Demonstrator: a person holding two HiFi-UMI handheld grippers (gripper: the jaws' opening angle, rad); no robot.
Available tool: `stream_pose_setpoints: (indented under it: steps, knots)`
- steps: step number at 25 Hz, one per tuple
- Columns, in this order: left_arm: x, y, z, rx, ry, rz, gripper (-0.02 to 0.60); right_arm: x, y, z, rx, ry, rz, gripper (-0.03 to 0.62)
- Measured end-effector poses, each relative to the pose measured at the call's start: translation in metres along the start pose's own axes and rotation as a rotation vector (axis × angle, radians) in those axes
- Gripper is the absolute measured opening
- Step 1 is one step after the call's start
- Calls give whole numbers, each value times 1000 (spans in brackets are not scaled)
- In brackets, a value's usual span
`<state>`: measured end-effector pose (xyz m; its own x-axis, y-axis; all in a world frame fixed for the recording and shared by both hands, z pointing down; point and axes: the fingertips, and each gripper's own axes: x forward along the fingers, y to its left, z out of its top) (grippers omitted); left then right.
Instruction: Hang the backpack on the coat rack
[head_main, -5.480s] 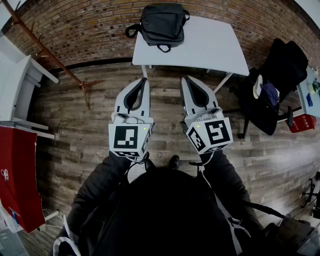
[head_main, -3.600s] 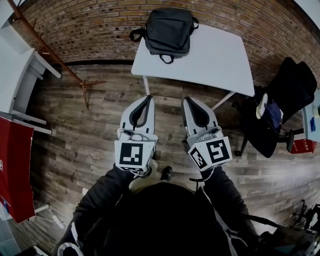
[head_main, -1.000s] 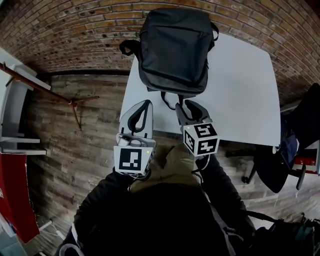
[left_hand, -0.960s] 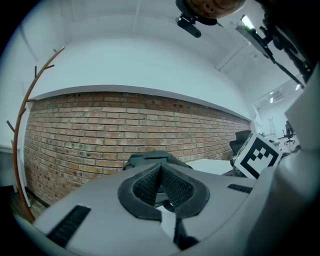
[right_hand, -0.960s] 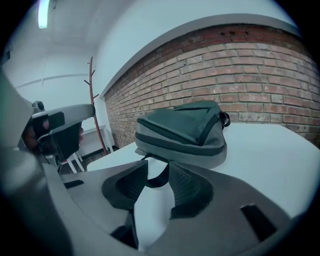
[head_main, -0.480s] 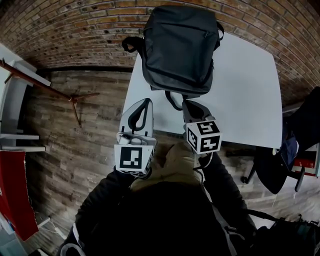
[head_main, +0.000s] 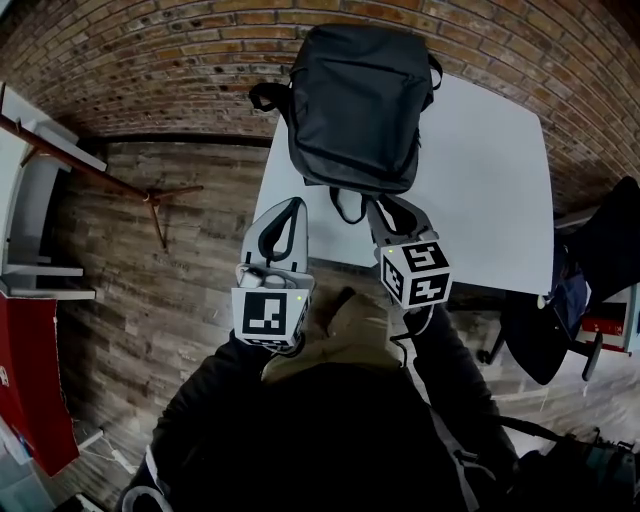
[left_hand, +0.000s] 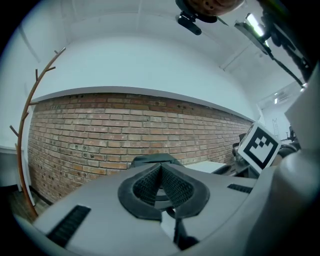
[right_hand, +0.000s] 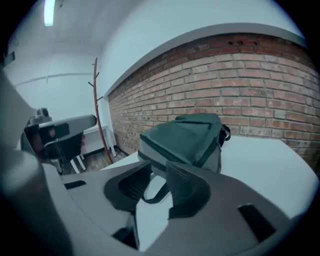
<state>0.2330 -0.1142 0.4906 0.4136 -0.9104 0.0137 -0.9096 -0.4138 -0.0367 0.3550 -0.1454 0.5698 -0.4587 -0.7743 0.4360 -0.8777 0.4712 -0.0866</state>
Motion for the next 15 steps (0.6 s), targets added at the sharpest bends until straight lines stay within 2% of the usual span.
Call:
stream_pose_setpoints:
  steps: [1,2,7,10,15]
  knots:
    - [-1,0,0,3,-1,-1,9,6,1,-9,1,30,3,119]
    - [-2,0,-2,2,-1,1,9,11,2,-18,3,56,1,158]
    - [-6,1,-11,-3,11,12,9,30,-4,-57,38,176,-36,161]
    - [-4,8,-13,14,24,26,9,41,-8,-67,66,226,-40,161]
    - [-2,17,-12,-7,25,53,9,57,-10,-78,85,312,-50,160]
